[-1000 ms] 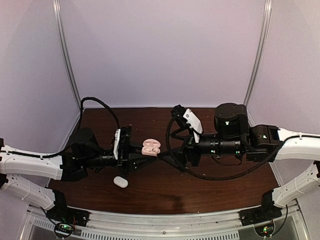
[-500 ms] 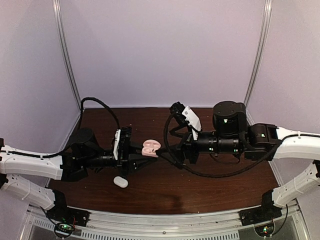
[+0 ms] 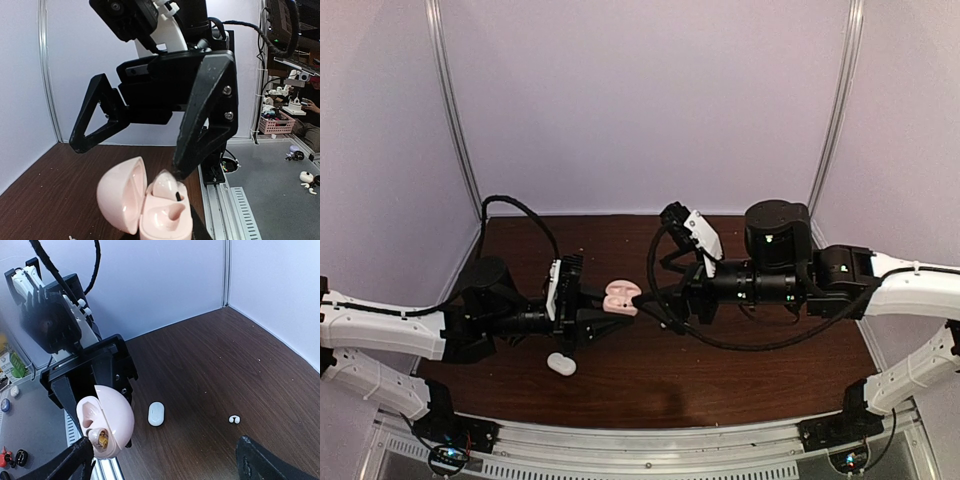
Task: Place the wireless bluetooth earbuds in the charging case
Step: Rotate the right earbud in the right side groove of the charging case, then move the left earbud to the center of the board.
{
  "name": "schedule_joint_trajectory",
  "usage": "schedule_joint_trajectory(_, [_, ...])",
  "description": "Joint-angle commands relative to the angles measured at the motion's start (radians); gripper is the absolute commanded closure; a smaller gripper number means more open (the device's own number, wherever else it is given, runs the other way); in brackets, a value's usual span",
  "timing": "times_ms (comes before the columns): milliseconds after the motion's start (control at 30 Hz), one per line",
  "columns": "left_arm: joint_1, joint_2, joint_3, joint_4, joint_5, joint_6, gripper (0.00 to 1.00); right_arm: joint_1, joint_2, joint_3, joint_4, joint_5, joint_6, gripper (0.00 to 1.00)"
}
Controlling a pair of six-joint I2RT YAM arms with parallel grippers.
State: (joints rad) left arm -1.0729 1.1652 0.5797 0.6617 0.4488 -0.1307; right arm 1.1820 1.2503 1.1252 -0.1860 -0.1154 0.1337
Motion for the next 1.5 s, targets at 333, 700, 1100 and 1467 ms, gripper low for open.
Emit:
schedule_joint_trajectory(333, [0.078, -0.012, -0.09, 0.156, -0.009, -0.111, 1.0, -0.263, -0.126, -0.127, 0.161, -0.213, 0.093, 0.0])
schedule_joint_trajectory(700, [0.087, -0.027, -0.14, 0.185, -0.038, -0.132, 1.0, -0.52, 0.124, -0.109, 0.044, -0.196, 0.094, 0.15])
schedule_joint_trajectory(1100, [0.087, -0.014, -0.153, 0.205, -0.027, -0.126, 1.0, -0.513, 0.426, -0.015, -0.039, -0.047, -0.262, 0.27])
schedule_joint_trajectory(1467, [0.088, -0.02, -0.153, 0.208, -0.018, -0.12, 1.0, -0.509, 0.578, 0.064, -0.092, 0.011, -0.386, 0.17])
